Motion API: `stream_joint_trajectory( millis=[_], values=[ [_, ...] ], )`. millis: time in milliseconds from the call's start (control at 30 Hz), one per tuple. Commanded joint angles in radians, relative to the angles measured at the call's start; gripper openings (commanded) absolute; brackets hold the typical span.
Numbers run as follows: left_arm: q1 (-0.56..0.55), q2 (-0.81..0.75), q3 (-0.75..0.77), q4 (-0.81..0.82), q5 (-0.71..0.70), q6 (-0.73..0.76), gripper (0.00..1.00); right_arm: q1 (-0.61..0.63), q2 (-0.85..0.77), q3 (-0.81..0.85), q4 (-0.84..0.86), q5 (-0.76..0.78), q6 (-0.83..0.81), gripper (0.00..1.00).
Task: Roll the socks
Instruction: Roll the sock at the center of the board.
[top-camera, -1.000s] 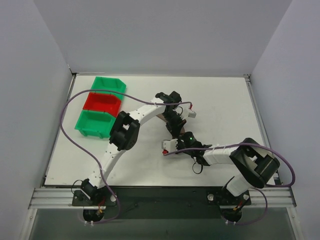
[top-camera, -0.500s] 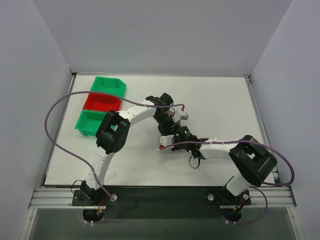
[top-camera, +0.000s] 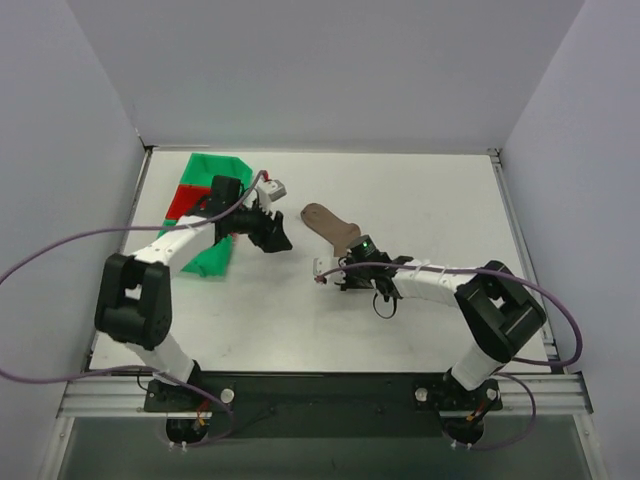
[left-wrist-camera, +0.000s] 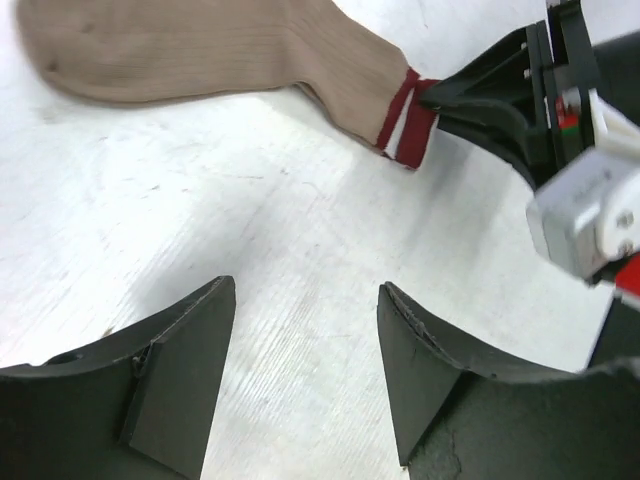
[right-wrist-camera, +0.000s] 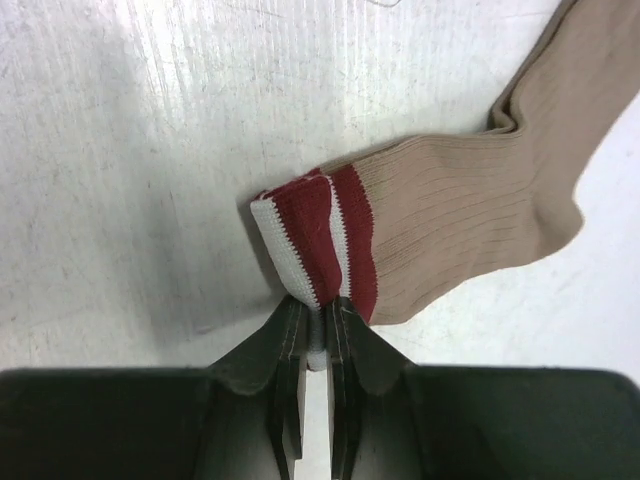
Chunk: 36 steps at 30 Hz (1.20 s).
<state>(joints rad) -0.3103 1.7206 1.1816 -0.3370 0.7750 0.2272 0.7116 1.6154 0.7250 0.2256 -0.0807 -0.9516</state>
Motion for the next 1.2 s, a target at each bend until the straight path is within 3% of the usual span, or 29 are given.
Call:
stream_joint_trajectory(
  millis=[0,167,500,933,1167],
  values=[
    [0.005,-0.18,-0.161,0.268,-0.009,-0.006,0.69,-0.06,0.058,0.138,-0.325,-0.148,0.066,0.0],
    [0.002,-0.292,-0.315,0.361,-0.063,0.032,0.69,-0.158,0.199,0.385,-0.622,-0.275,0.093,0.0],
    [-0.041,-0.366,-0.416,0.418,-0.124,0.154,0.68,-0.254,0.478,0.864,-1.103,-0.51,0.079,0.0],
    [-0.429,-0.323,-0.461,0.552,-0.58,0.357,0.68,-0.285,0.852,1.344,-1.578,-0.728,0.085,0.0],
    [-0.61,-0.139,-0.444,0.674,-0.804,0.514,0.67,-0.282,0.88,1.355,-1.637,-0.726,0.074,0.0]
  ],
)
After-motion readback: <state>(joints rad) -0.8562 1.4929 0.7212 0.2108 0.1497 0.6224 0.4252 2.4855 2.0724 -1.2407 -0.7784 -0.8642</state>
